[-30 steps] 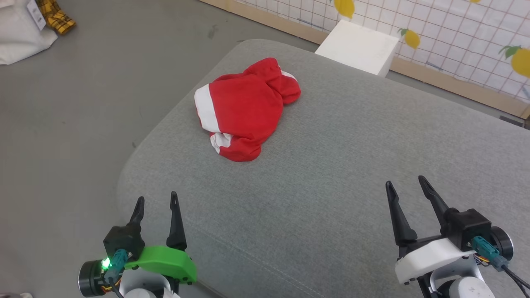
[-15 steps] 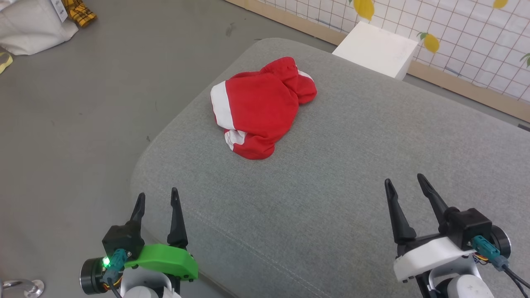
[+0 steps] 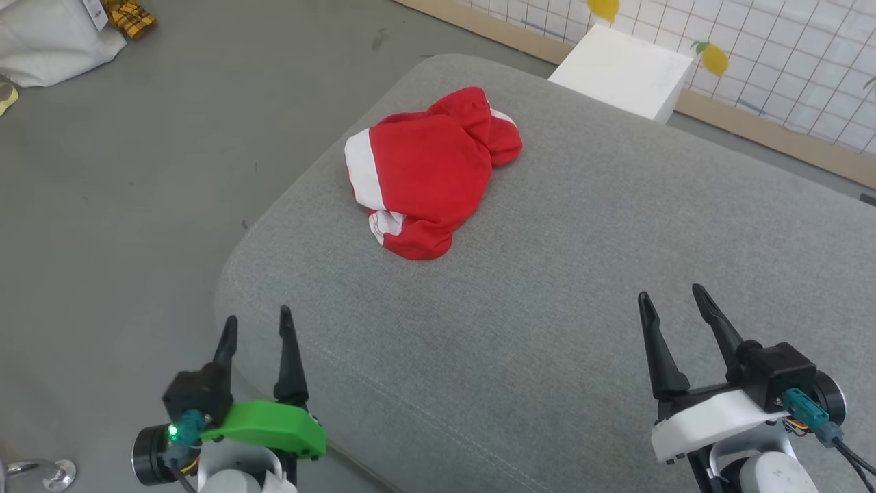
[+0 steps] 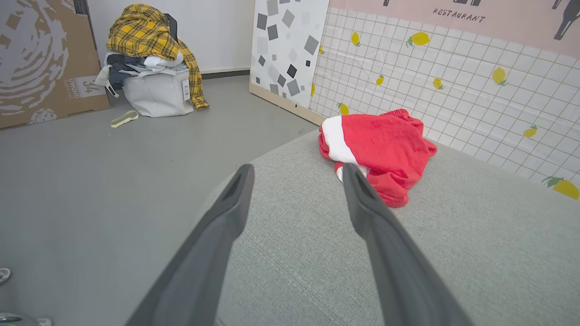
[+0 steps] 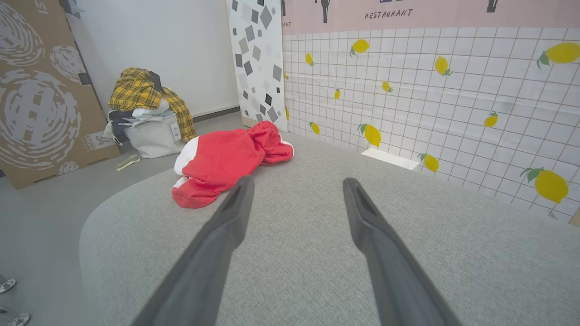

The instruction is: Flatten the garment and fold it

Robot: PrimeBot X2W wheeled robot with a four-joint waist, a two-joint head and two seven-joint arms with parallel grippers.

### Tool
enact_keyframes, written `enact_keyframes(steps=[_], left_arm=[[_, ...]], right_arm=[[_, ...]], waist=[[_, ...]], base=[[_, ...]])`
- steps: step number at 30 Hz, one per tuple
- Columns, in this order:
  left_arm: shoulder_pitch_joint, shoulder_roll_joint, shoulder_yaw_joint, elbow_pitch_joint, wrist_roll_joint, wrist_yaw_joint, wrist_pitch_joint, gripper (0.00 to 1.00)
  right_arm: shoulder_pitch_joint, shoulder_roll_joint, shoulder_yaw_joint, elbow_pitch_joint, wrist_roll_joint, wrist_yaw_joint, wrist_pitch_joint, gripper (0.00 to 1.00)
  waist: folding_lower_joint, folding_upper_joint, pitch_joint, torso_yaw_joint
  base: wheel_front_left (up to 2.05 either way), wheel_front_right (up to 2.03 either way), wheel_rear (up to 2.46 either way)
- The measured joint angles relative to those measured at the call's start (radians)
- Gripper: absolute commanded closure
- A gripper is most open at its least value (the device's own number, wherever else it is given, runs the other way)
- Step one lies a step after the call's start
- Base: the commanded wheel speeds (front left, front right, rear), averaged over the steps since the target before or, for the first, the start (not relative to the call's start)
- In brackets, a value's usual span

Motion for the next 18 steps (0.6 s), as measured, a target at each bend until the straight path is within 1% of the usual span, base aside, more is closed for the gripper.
enact_keyframes(steps=[4, 6, 8, 11, 12, 15, 18], left_arm=[[-0.027, -0.001, 0.018, -0.002, -0.041, -0.008, 0.000, 0.00], [-0.083, 0.008, 0.029, -0.001, -0.055, -0.028, 0.001, 0.00], [-0.158, 0.023, 0.041, 0.001, -0.081, -0.042, 0.023, 0.00], [-0.289, 0.063, 0.079, 0.020, -0.112, -0.063, 0.080, 0.00], [-0.341, 0.078, 0.095, 0.031, -0.138, -0.070, 0.106, 0.00], [-0.481, 0.135, 0.144, 0.066, -0.188, -0.082, 0.184, 0.00], [-0.601, 0.208, 0.183, 0.112, -0.230, -0.090, 0.285, 0.00]], right_arm=[[-0.008, 0.000, 0.015, -0.010, -0.003, 0.000, 0.006, 0.00], [-0.037, 0.000, 0.032, -0.025, -0.007, 0.000, 0.017, 0.00], [-0.066, 0.002, 0.041, -0.047, -0.014, 0.000, 0.024, 0.00], [-0.105, 0.002, 0.054, -0.074, -0.026, 0.000, 0.036, 0.00], [-0.116, 0.002, 0.056, -0.082, -0.032, 0.000, 0.037, 0.00], [-0.146, 0.002, 0.063, -0.101, -0.045, 0.000, 0.045, 0.00], [-0.175, 0.002, 0.065, -0.108, -0.056, 0.000, 0.044, 0.00]], waist=[[0.0000, 0.0000, 0.016, -0.003], [0.0000, 0.0000, 0.031, -0.010], [0.0000, 0.0000, 0.047, -0.019], [0.0000, 0.0000, 0.083, -0.037], [0.0000, 0.0000, 0.098, -0.044], [0.0000, 0.0000, 0.147, -0.070], [0.0000, -0.0001, 0.202, -0.103]], base=[[0.00, 0.00, 0.00], [0.00, 0.00, 0.00], [0.00, 0.00, 0.00], [0.00, 0.00, 0.00], [0.00, 0.00, 0.00], [0.00, 0.00, 0.00], [0.00, 0.00, 0.00]])
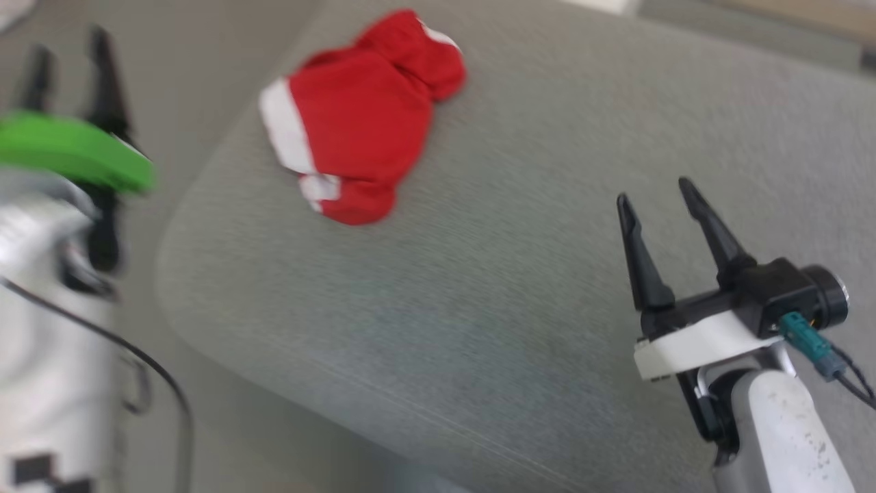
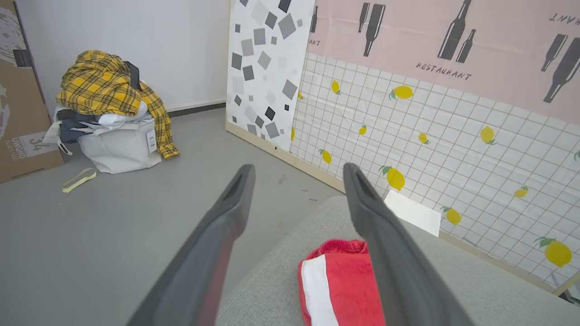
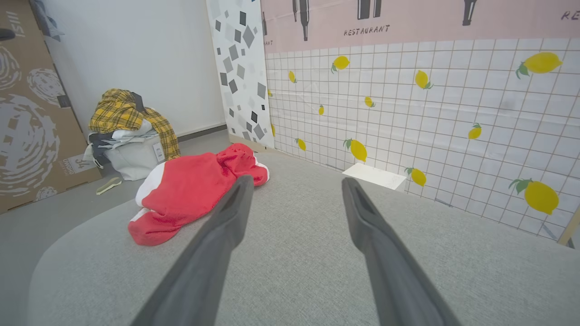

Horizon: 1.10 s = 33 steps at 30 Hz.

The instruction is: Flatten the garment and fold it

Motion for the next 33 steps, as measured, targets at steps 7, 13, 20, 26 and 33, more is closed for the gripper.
enact_keyframes(steps=[7, 13, 20, 26, 33], left_arm=[[-0.173, 0.127, 0.070, 0.135, -0.104, 0.016, 0.284, 0.00], [-0.226, 0.170, 0.140, 0.210, -0.189, 0.123, 0.510, 0.00], [-0.161, 0.178, 0.160, 0.208, -0.221, 0.217, 0.656, 0.00], [-0.115, 0.205, 0.200, 0.182, -0.246, 0.256, 0.718, 0.00], [-0.068, 0.218, 0.200, 0.158, -0.211, 0.208, 0.558, 1.00]], right_arm=[[-0.055, -0.001, -0.001, -0.001, 0.008, 0.000, -0.026, 0.00], [-0.079, -0.001, 0.005, 0.000, 0.028, 0.000, -0.050, 0.00], [-0.088, -0.001, 0.001, 0.003, 0.036, 0.000, -0.066, 0.00], [-0.108, 0.006, 0.017, 0.003, 0.038, 0.001, -0.084, 0.00], [-0.111, 0.005, 0.010, 0.047, 0.039, 0.000, -0.085, 0.00]], waist=[[0.0001, 0.0000, 0.143, -0.120], [0.0002, 0.0000, 0.256, -0.232], [0.0002, 0.0001, 0.373, -0.329], [-0.0001, 0.0002, 0.428, -0.390], [0.0000, 0.0001, 0.397, -0.413]], base=[[0.00, 0.00, 0.00], [0.00, 0.00, 0.00], [0.00, 0.00, 0.00], [0.00, 0.00, 0.00], [0.00, 0.00, 0.00]])
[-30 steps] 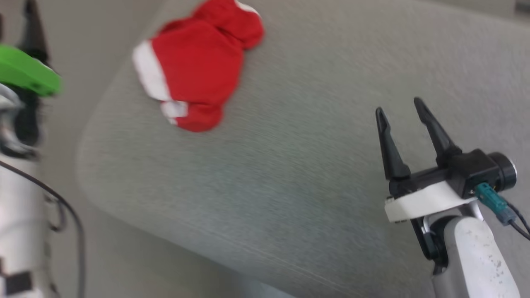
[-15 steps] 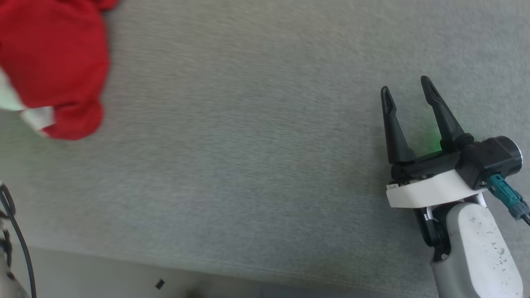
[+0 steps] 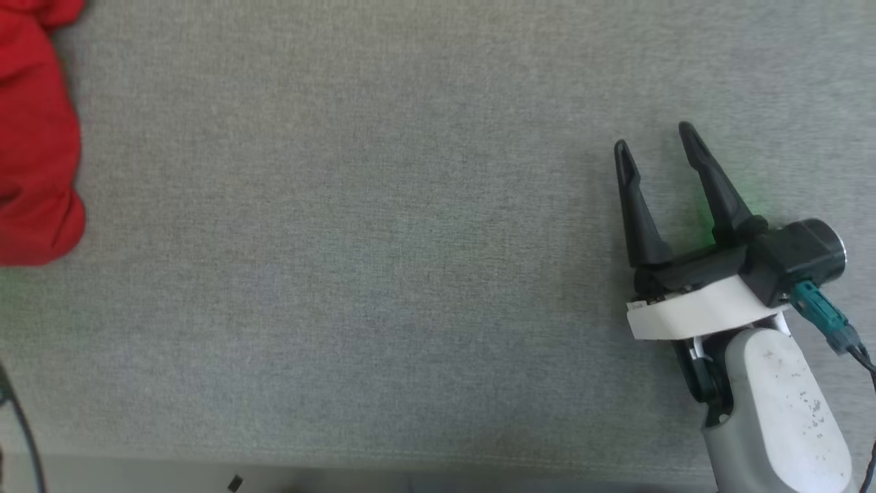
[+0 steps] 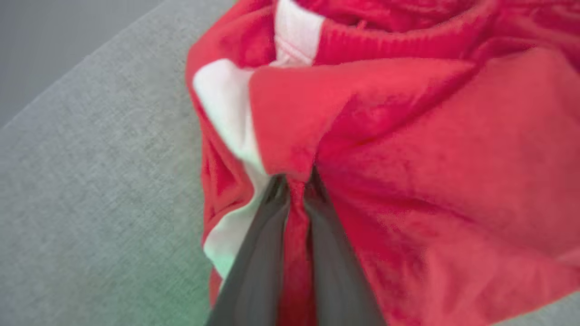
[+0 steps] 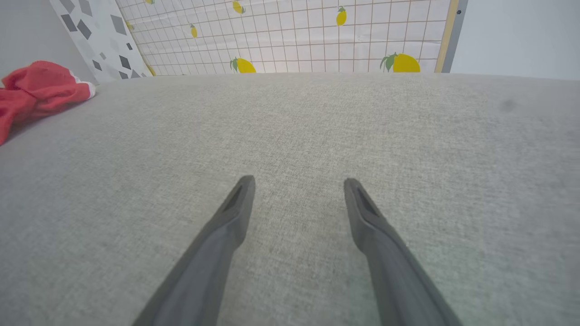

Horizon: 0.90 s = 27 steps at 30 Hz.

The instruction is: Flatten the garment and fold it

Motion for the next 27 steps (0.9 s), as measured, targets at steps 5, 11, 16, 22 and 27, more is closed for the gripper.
enact_keyframes(steps=[5, 11, 16, 22, 27], left_arm=[[0.008, -0.004, -0.024, -0.022, 0.099, -0.076, -0.307, 1.00], [-0.048, 0.009, -0.112, -0.046, 0.214, -0.173, -0.602, 1.00], [-0.115, -0.025, -0.226, -0.078, 0.285, -0.223, -0.701, 1.00], [-0.170, -0.146, -0.358, -0.104, 0.299, -0.273, -0.727, 1.00], [-0.192, -0.269, -0.443, -0.087, 0.288, -0.291, -0.734, 1.00]], right_arm=[[0.043, -0.006, -0.015, 0.049, 0.012, 0.000, 0.000, 0.00], [0.117, -0.006, -0.034, 0.086, 0.034, 0.000, -0.007, 0.00], [0.172, -0.006, -0.043, 0.096, 0.051, 0.000, -0.007, 0.00], [0.214, -0.006, -0.049, 0.091, 0.055, 0.000, 0.004, 0.00], [0.233, -0.006, -0.052, 0.075, 0.061, 0.000, 0.020, 0.00]], waist=[[0.0000, 0.0000, -0.069, -0.003], [0.0000, 0.0000, -0.196, 0.004], [0.0000, 0.0000, -0.322, 0.010], [0.0000, 0.0000, -0.452, -0.005], [-0.0001, 0.0000, -0.521, -0.057]], base=[[0.00, 0.00, 0.00], [0.00, 0.00, 0.00], [0.00, 0.00, 0.00], [0.00, 0.00, 0.00], [0.00, 0.00, 0.00]])
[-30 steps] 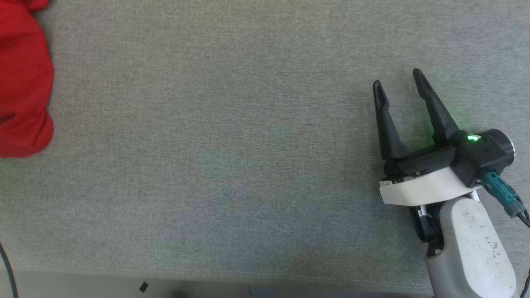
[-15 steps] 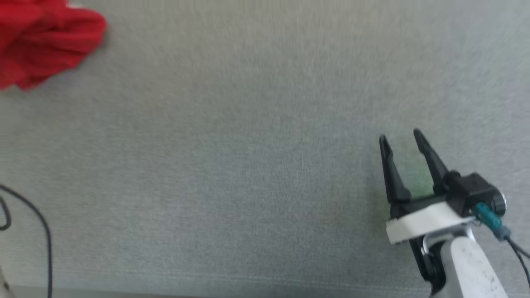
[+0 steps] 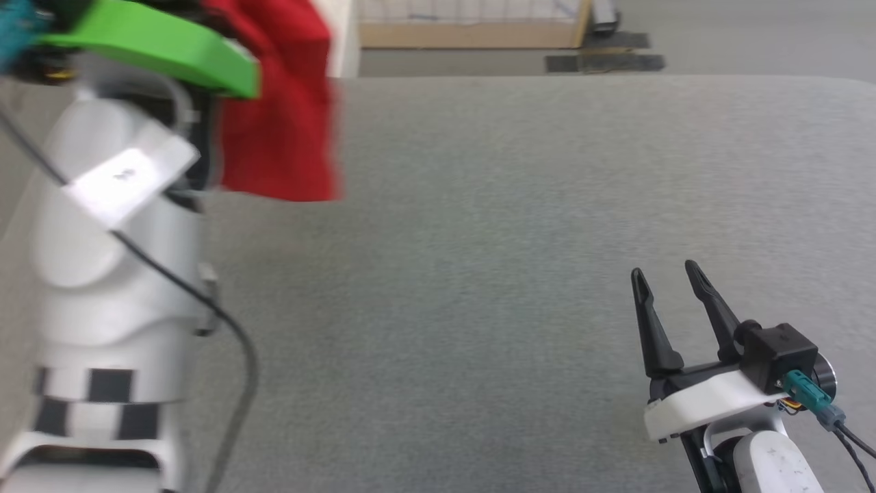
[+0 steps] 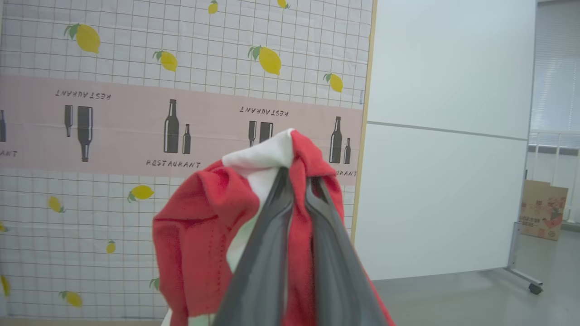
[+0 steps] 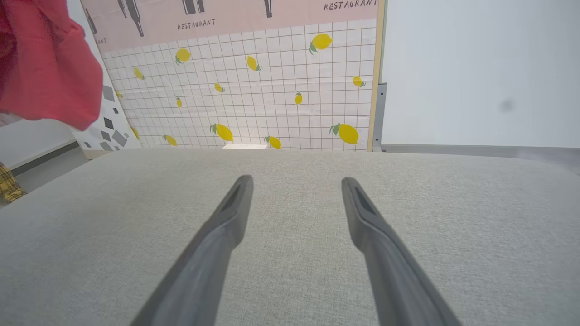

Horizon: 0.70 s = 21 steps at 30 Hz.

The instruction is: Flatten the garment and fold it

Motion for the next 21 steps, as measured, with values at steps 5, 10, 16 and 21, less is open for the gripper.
enact_keyframes(steps=[5, 10, 16, 21], left_arm=[[0.012, -0.115, -0.031, 0.058, -0.062, -0.001, -0.020, 1.00], [0.064, -0.154, -0.113, 0.178, -0.078, -0.009, 0.001, 1.00], [0.144, -0.167, -0.263, 0.401, -0.079, -0.015, 0.197, 1.00], [0.188, -0.171, -0.365, 0.543, -0.076, -0.027, 0.419, 1.00]], right_arm=[[0.012, 0.000, 0.008, -0.017, 0.009, 0.000, 0.006, 0.00], [0.012, 0.000, 0.013, -0.022, 0.018, 0.000, 0.008, 0.00], [0.012, -0.001, 0.021, -0.018, 0.034, 0.000, 0.004, 0.00], [0.011, -0.001, 0.022, -0.005, 0.037, 0.000, -0.002, 0.00]], waist=[[0.0000, 0.0000, -0.027, -0.070], [0.0000, 0.0000, -0.023, -0.154], [0.0000, -0.0001, -0.002, -0.240], [0.0000, 0.0000, 0.019, -0.288]], base=[[0.00, 0.00, 0.00], [0.00, 0.00, 0.00], [0.00, 0.00, 0.00], [0.00, 0.00, 0.00]])
